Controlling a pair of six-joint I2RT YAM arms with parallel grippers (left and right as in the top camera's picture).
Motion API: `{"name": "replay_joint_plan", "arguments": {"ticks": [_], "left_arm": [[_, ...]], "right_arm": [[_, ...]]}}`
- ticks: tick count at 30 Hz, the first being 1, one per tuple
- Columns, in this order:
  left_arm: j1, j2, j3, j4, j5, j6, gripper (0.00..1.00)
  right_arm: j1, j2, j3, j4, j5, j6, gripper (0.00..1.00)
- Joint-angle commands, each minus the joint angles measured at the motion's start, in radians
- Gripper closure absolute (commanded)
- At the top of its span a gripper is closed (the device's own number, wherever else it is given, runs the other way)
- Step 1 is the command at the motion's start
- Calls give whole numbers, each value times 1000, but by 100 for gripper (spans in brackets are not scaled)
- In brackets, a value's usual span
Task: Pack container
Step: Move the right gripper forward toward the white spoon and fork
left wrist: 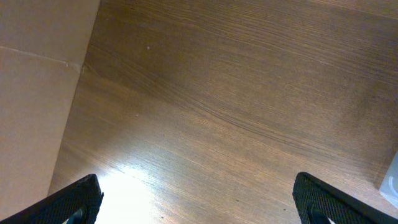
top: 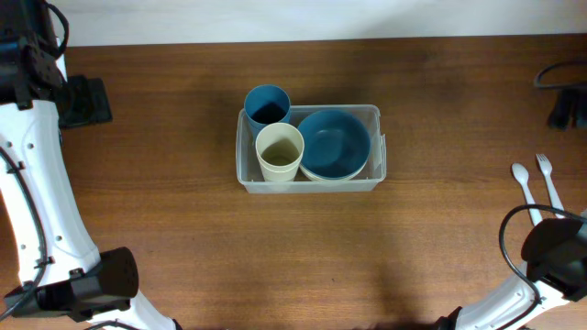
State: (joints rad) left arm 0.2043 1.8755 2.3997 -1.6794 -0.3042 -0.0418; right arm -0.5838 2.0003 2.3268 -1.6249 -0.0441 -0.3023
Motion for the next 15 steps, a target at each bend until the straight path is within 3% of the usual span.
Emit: {"name": "replay_joint_plan", "arguments": {"ticks": [1, 10, 15], "left_arm": [[2, -25, 16, 2, -14, 2, 0], [2, -25, 16, 2, -14, 2, 0], [1, -25, 16, 2, -14, 2, 0]], "right_arm": [[0, 5, -49, -7, -24, -116, 1], [-1, 6, -82, 25, -23, -114, 1], [-1, 20, -166, 28, -20, -192, 1]]}}
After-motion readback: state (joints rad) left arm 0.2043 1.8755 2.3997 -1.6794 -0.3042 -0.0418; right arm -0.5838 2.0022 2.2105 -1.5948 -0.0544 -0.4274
